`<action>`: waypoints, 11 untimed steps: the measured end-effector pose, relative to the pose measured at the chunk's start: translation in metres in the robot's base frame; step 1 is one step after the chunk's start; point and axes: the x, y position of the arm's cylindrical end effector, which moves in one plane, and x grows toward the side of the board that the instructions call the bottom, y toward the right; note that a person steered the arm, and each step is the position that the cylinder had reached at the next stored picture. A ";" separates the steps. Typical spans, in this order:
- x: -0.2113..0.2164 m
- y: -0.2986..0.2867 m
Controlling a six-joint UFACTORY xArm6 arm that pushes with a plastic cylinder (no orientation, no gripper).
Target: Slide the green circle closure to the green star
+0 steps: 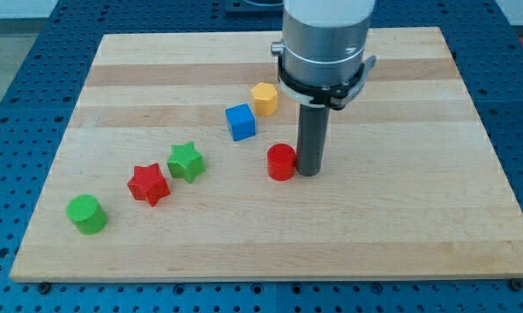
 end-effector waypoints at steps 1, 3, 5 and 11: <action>0.011 0.019; 0.020 -0.009; 0.021 -0.037; -0.026 -0.032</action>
